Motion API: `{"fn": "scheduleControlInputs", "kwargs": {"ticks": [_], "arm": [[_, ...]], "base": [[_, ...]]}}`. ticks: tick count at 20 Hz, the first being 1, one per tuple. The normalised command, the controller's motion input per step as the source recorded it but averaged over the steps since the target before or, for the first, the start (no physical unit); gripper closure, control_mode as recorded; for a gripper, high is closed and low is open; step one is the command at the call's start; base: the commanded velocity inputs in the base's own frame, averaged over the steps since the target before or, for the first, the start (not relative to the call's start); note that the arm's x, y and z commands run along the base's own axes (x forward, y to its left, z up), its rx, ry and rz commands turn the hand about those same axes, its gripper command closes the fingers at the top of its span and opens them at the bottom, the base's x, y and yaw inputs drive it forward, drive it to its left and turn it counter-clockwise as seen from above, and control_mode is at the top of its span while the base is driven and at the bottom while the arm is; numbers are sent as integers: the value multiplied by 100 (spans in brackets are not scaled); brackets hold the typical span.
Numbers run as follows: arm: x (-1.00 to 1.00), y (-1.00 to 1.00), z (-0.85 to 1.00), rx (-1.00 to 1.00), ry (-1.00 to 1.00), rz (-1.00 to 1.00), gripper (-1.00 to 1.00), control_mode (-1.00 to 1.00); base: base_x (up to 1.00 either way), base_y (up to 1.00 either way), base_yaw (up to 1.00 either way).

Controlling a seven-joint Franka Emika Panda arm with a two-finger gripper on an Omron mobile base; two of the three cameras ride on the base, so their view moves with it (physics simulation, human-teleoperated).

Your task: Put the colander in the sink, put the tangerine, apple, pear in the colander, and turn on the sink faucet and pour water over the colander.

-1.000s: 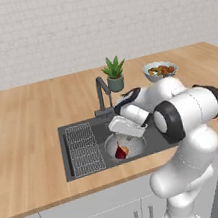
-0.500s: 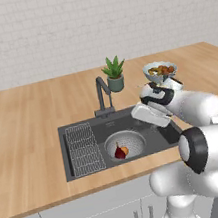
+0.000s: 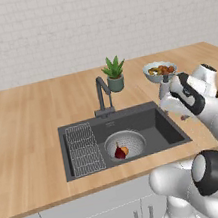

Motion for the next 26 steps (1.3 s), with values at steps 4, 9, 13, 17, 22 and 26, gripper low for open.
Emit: {"fn": "scheduleControlInputs", "kwargs": {"ticks": [4,9,13,17,22,26], "arm": [[-29,-100,12,-17,1,-4,-100,-100],[-4,-100,0,-20,7,-4,-100,-100],[2,-100,0,-15,15,-6,-100,-100],[0,-100,-5,-2,19,-5,-100,-100],[0,-98,-22,0,15,-2,-100,-100],[0,-55,-39,0,11,0,-100,-100]], "base": [[0,0,0],[0,0,0],[0,0,0],[0,0,0],[0,0,0],[0,0,0]]}}
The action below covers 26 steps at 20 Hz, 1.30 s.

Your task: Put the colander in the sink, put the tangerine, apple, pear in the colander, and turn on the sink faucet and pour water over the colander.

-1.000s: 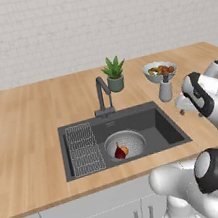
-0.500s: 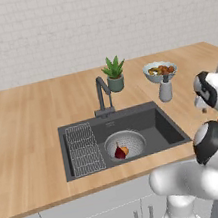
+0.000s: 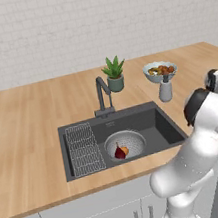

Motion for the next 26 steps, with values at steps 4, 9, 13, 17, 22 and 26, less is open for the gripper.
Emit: {"fn": "scheduleControlInputs", "kwargs": {"ticks": [4,9,13,17,22,26], "arm": [[0,-16,-41,4,7,0,-100,-100],[15,0,-42,7,6,0,-100,-100],[28,0,-38,7,5,0,-100,-100],[31,0,-31,6,3,0,-100,-100],[16,0,-24,3,0,0,-100,-100],[16,0,-32,1,0,0,-100,-100]], "base": [[0,0,0],[0,0,0],[0,0,0],[0,0,0],[0,0,0],[0,0,0]]}}
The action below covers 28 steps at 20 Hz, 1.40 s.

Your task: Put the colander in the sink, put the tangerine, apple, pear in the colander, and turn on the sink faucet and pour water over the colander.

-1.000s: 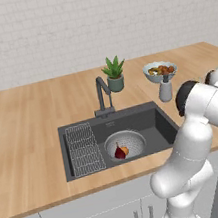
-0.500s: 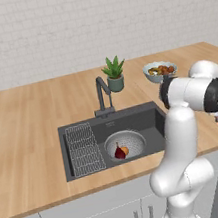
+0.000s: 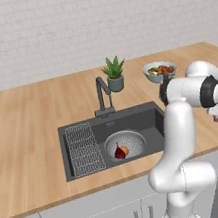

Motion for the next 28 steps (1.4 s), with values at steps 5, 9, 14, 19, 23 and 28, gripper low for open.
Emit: {"fn": "scheduleControlInputs", "kwargs": {"ticks": [5,9,14,19,23,28], "arm": [[-5,8,-34,0,2,0,100,-100],[-20,24,-24,0,2,0,100,-100],[-26,34,-3,4,0,0,100,-100],[-40,91,26,7,-8,3,100,-100],[-22,100,30,0,-19,6,100,-100],[1,100,48,0,-16,8,100,-100]], "base": [[0,0,0],[0,0,0],[0,0,0],[0,0,0],[0,0,0],[0,0,0]]}}
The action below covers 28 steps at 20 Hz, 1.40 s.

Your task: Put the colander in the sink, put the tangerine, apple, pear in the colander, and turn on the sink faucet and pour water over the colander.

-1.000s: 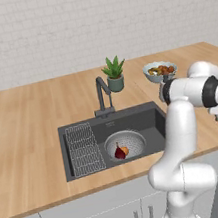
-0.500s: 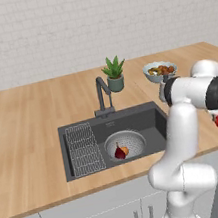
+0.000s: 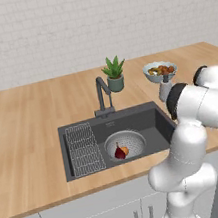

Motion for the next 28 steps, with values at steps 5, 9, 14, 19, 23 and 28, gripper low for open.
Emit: {"fn": "scheduleControlInputs", "kwargs": {"ticks": [5,9,14,19,23,28], "arm": [[26,100,35,0,-12,10,100,-100],[35,100,14,0,-9,9,100,-100],[50,100,0,0,-3,8,100,-100],[52,89,-3,0,0,6,100,-100],[39,74,-21,0,0,5,100,-100],[33,53,-51,0,0,1,100,-100]], "base": [[0,0,0],[0,0,0],[0,0,0],[0,0,0],[0,0,0],[0,0,0]]}}
